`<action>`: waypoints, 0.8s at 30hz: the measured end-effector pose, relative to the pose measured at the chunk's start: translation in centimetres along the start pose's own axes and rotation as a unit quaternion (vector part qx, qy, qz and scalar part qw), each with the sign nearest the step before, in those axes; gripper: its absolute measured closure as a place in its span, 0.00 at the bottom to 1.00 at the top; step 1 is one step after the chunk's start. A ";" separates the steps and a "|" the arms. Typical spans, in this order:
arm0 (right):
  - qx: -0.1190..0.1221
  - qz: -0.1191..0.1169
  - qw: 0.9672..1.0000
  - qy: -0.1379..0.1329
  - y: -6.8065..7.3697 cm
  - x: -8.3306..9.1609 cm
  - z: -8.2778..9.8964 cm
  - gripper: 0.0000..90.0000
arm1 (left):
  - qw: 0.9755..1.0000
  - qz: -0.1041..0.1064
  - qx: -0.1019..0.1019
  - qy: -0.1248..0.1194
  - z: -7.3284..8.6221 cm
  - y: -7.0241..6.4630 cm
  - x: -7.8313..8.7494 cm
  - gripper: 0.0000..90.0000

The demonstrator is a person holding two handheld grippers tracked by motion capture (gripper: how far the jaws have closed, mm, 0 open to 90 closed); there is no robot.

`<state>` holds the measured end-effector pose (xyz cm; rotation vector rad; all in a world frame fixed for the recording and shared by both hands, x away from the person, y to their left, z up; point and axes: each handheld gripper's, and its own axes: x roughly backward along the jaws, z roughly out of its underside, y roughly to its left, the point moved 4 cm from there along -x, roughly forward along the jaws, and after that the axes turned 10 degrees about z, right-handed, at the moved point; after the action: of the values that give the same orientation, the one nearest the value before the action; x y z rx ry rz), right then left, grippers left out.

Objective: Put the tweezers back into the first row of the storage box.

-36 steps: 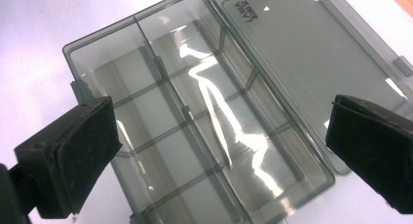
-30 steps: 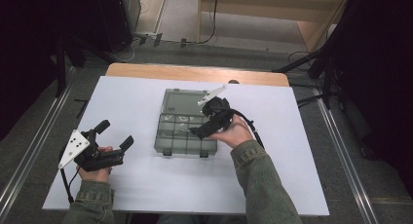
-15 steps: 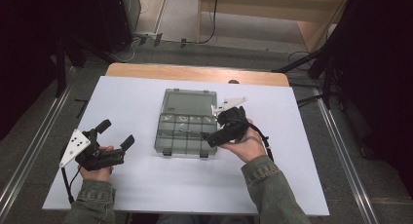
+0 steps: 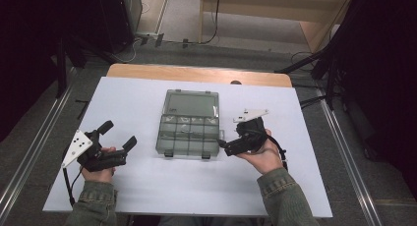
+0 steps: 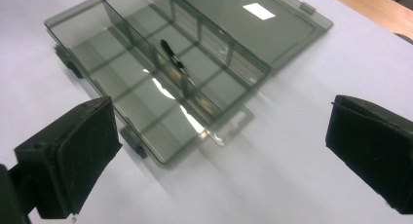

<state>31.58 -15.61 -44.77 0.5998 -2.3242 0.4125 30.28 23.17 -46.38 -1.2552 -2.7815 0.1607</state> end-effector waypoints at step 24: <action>-0.089 0.055 0.993 -0.048 -3.9 3.9 6.4 0.00 | 1.000 -0.004 -0.001 0.003 0.1 0.1 0.0 0.00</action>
<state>27.60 -22.94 -46.18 0.4141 -2.4609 0.2284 30.30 23.22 -46.45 -1.2444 -2.7826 0.1527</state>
